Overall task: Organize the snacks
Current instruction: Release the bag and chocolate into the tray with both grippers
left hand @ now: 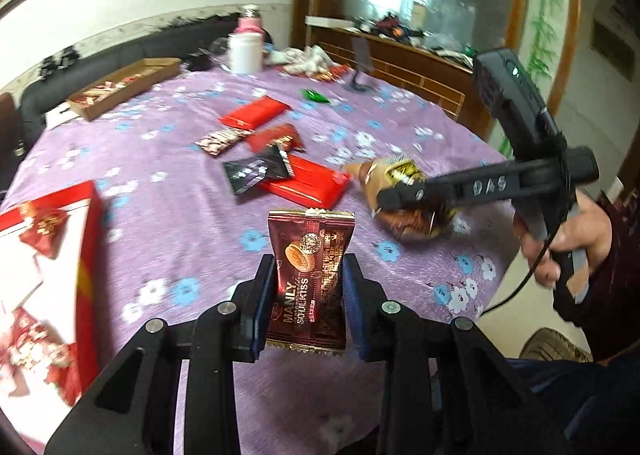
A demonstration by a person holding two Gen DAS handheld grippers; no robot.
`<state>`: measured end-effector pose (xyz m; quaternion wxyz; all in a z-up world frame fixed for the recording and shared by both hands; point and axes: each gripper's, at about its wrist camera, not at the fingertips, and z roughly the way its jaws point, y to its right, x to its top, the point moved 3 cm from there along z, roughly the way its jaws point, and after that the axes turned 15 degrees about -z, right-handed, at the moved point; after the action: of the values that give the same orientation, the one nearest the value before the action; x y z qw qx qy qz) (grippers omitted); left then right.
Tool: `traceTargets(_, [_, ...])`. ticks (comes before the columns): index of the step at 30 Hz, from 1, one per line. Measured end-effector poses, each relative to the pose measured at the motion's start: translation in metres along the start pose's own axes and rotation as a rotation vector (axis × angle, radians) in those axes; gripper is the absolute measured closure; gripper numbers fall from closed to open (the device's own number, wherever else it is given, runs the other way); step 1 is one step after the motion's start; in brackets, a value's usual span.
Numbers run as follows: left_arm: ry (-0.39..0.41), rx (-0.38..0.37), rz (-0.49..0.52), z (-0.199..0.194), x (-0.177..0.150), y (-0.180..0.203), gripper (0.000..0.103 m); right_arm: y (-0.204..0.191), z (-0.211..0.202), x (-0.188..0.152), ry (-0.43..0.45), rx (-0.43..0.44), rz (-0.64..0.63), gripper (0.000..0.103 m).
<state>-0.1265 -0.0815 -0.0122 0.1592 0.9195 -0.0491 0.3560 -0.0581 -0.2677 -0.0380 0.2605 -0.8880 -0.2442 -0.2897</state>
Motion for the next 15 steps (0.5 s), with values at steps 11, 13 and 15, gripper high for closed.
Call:
traceTargets(11, [0.186,0.180,-0.096,-0.084,0.009,-0.068,0.073,-0.122,0.041,0.079,-0.020,0.174,-0.212,0.064])
traceTargets(13, [0.211,0.255,-0.130,-0.101,0.016,-0.095,0.073,-0.157,0.053,0.106,-0.005,0.236,-0.262,0.064])
traceTargets(15, [0.234,0.314,-0.175,-0.117,0.025,-0.127,0.072,-0.187,0.066,0.130,0.020,0.289,-0.276,0.061])
